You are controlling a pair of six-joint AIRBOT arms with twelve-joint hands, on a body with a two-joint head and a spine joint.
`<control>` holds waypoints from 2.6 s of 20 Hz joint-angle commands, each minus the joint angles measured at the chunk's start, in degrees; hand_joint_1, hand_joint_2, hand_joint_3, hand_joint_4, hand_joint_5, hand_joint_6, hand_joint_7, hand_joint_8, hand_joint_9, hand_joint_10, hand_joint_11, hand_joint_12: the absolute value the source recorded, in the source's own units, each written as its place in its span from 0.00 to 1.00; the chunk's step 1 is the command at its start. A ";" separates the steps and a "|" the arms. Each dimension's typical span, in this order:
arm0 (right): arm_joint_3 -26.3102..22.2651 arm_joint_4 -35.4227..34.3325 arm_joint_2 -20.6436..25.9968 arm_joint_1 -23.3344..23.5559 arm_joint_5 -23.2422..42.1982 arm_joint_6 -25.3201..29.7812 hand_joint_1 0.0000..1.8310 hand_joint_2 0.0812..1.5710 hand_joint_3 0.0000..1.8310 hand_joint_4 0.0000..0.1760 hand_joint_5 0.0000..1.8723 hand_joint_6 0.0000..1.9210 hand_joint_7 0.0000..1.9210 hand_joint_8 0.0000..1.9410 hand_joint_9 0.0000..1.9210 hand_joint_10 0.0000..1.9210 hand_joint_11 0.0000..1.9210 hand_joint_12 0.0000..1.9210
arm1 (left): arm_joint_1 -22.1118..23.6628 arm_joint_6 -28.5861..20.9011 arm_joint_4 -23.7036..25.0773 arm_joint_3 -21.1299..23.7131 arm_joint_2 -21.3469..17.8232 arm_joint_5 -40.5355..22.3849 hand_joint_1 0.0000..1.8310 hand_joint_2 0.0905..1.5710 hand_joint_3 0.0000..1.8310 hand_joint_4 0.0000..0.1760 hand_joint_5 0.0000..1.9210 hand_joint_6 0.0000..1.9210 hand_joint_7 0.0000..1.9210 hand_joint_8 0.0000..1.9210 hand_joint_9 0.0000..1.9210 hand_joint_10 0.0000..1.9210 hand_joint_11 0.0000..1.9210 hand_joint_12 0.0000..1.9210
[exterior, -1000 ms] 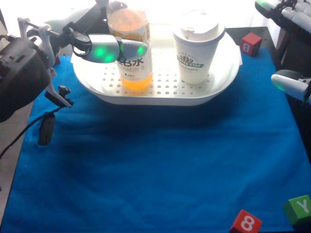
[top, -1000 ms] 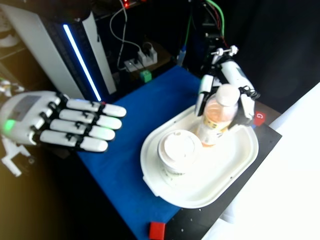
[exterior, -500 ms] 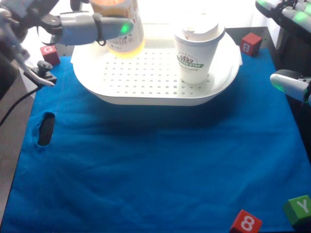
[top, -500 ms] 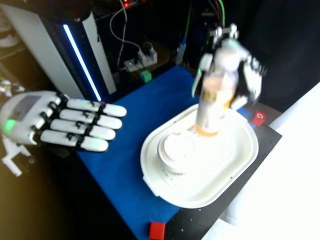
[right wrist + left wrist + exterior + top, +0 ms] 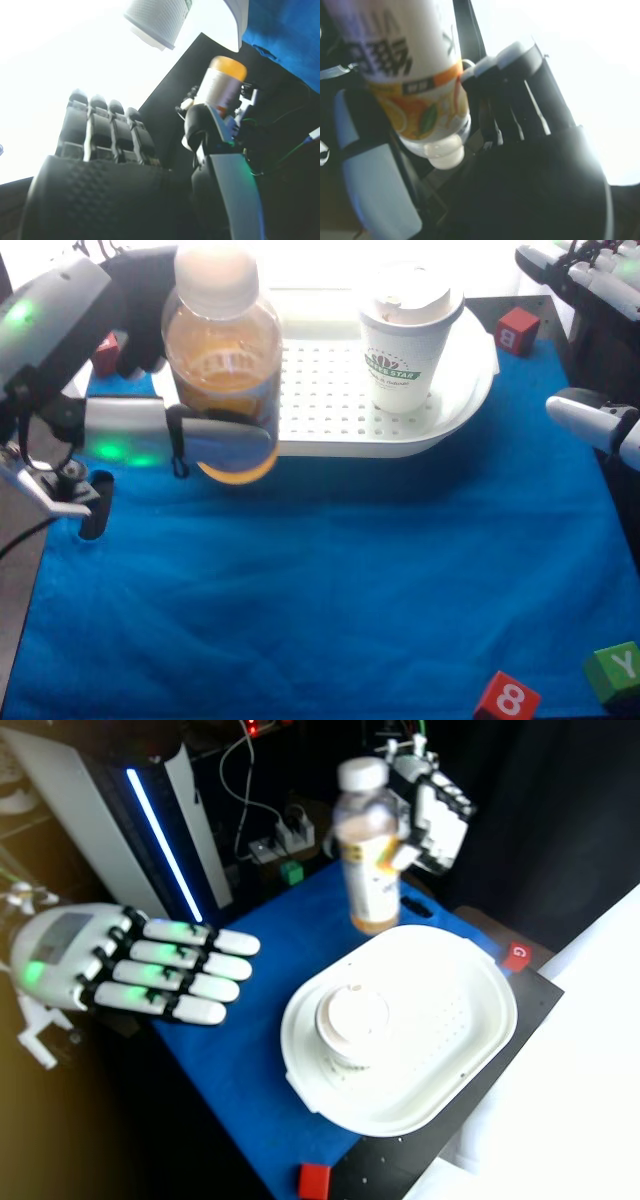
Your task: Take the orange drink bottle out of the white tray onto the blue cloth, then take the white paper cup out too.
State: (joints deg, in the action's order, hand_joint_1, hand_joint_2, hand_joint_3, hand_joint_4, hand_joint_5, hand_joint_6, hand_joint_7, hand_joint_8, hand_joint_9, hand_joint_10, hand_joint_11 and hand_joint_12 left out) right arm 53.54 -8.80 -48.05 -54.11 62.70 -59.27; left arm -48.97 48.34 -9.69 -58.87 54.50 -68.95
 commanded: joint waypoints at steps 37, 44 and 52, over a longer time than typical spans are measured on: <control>15.22 3.37 -13.79 16.73 -10.93 0.87 0.23 0.79 0.00 0.14 0.00 0.00 0.00 0.00 0.00 0.00 0.00 0.00 | -18.67 1.06 -10.72 5.39 -7.54 -16.70 0.34 0.69 0.01 0.53 0.01 0.00 0.00 0.00 0.00 0.00 0.00 0.01; 24.26 3.37 -23.26 22.45 -18.91 0.75 0.30 0.73 0.00 0.27 0.00 0.00 0.00 0.00 0.00 0.00 0.00 0.00 | -18.79 1.06 -11.16 5.27 -7.59 -17.05 0.30 0.72 0.00 0.48 0.01 0.00 0.00 0.00 0.00 0.00 0.00 0.13; 29.82 2.02 -27.56 23.91 -23.26 0.57 0.40 0.68 0.02 0.16 0.00 0.00 0.00 0.00 0.00 0.00 0.00 0.19 | -18.79 1.03 -11.47 5.29 -7.39 -17.52 0.29 0.70 0.00 0.49 0.01 0.00 0.00 0.00 0.00 0.00 0.00 0.22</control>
State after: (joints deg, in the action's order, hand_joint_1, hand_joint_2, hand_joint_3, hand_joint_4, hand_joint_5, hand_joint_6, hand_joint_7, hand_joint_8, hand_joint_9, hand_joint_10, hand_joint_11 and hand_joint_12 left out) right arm 83.33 -6.72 -75.81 -31.24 32.69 -58.74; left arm -68.14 49.56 -21.23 -53.52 46.98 -78.74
